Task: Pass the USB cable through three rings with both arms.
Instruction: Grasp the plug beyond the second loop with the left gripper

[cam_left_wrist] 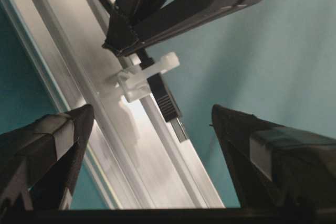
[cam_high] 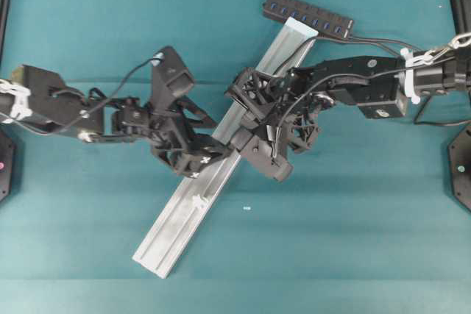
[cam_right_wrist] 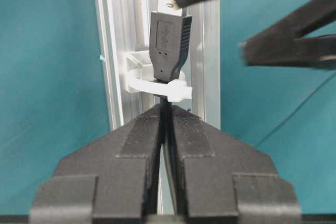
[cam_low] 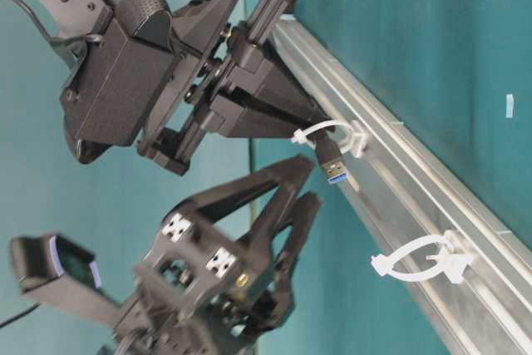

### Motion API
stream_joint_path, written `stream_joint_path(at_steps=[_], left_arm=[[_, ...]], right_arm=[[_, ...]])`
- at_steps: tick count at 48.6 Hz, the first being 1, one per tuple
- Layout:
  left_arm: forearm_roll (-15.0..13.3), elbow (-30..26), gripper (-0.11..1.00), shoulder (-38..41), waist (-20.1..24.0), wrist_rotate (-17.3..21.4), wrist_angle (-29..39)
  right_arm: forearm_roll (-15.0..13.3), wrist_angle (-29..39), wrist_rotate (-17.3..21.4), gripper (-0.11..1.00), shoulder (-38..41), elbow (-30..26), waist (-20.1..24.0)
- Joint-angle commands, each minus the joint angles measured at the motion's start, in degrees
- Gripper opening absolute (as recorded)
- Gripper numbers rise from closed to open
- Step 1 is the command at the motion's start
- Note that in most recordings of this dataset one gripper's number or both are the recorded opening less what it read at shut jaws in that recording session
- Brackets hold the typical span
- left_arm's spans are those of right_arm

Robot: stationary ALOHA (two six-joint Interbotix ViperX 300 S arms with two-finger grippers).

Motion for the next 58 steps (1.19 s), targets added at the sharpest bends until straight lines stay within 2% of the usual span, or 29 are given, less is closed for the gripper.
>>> stream_joint_path(at_steps=[1, 9, 28, 47, 53, 58], left_arm=[[0.1, -1.2, 0.97, 0.6, -0.4, -1.4, -0.5], [0.1, -1.3, 0.96, 0.8, -0.8, -4.0, -0.5], [0.1, -1.9, 0.96, 2.6, -0.9, -4.4, -0.6], [0.1, -3.3, 0.9, 4.3, -0.8, -4.5, -0.4], [0.1, -3.3, 0.79, 4.3, -0.8, -4.0, -0.1], [0.1, -3.3, 0.54, 4.1, -1.1, -3.5, -0.5]], right_arm=[[0.3, -0.4, 0.6, 0.06, 0.2, -0.5, 0.0], [0.3, -0.4, 0.6, 0.06, 0.2, -0.5, 0.0], [0.3, -0.4, 0.6, 0.06, 0.2, -0.5, 0.0], [0.3, -0.4, 0.7, 0.06, 0.2, -0.5, 0.0], [0.3, -0.4, 0.7, 0.06, 0.2, -0.5, 0.0], [0.3, -0.4, 0.6, 0.06, 0.2, -0.5, 0.0]])
